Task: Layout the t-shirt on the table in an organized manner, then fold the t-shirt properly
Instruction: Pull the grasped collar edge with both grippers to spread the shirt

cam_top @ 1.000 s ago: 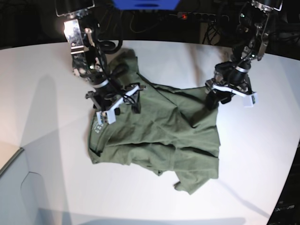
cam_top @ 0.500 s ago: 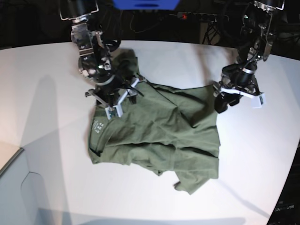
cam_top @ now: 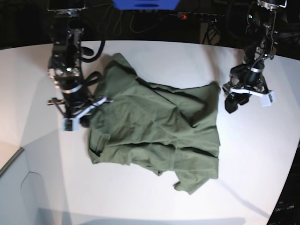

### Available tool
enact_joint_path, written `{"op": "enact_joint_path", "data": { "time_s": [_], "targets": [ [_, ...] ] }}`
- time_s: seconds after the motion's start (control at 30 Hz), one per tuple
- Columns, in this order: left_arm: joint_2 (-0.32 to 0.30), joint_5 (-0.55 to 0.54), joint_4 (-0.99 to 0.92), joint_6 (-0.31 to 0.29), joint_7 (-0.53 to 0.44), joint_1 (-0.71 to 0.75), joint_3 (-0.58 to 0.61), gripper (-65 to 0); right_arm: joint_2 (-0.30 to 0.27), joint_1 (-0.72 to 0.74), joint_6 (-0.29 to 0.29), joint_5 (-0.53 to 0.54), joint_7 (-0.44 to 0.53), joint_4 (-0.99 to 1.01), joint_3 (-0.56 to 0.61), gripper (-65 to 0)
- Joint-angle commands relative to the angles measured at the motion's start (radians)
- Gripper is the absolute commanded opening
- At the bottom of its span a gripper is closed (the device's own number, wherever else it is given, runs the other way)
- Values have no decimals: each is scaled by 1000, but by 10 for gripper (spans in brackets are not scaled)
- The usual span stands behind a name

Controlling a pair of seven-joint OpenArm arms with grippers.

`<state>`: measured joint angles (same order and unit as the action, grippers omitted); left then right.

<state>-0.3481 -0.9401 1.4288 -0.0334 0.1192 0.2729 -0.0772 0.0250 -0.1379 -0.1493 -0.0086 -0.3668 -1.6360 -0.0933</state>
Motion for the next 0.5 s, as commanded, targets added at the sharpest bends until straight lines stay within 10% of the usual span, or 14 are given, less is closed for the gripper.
{"op": "enact_joint_path", "data": {
  "time_s": [0.0,0.47],
  "targets": [
    [-12,-10,27,-12,-26,-7,-17,-293,-3,7,0,6,35,-48,-23,-650],
    [-4,-10,57,-12,-26,2,-43,-288,40,37,-6,8,39,-53,-454,-650]
  ]
}}
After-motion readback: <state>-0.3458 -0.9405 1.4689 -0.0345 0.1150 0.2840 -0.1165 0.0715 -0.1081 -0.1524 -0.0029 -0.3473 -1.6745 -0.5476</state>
